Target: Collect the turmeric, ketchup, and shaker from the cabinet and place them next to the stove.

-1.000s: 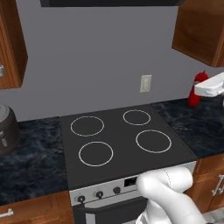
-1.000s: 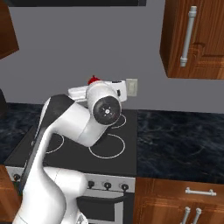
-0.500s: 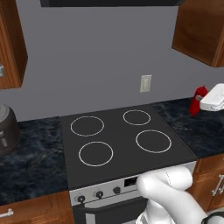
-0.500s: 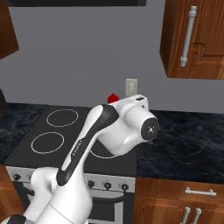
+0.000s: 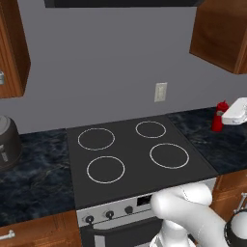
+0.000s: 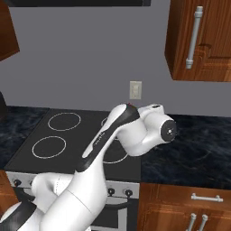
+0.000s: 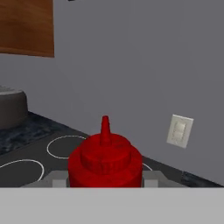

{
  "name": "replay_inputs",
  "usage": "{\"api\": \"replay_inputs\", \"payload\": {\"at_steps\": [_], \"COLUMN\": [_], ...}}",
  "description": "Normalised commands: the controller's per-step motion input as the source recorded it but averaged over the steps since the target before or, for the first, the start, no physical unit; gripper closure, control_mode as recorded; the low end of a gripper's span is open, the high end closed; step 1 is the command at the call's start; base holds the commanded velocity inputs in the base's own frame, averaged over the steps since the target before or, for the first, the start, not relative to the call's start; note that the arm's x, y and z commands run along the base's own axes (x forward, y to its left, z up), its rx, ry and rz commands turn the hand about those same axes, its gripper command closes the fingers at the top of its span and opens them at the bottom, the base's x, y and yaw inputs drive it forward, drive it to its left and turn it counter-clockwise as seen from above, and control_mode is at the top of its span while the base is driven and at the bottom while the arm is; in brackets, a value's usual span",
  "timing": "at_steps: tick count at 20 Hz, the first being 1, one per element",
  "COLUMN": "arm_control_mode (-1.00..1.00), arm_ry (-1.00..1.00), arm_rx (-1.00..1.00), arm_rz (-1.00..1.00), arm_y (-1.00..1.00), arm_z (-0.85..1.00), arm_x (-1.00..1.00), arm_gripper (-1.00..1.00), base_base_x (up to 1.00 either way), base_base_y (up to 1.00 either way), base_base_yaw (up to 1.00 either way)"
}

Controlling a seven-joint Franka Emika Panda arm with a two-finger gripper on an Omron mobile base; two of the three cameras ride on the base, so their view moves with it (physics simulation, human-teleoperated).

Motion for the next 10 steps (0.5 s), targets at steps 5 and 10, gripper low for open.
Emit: {"api": "replay_inputs", "payload": {"at_steps": [5, 10], "arm_control_mode": [-1.0, -1.0], "arm_ry": [0.0, 0.0], "arm_rx": [0.0, 0.0], "arm_rz": [0.02, 0.07], "arm_y": [-0.25, -0.09], "arm_z": [-0.35, -0.46], "arm_x": [0.23, 0.35], "arm_gripper": [1.0, 1.0], "base_base_x": [0.0, 0.0], "base_base_y": [0.0, 0.0], "base_base_yaw": [0.0, 0.0]}}
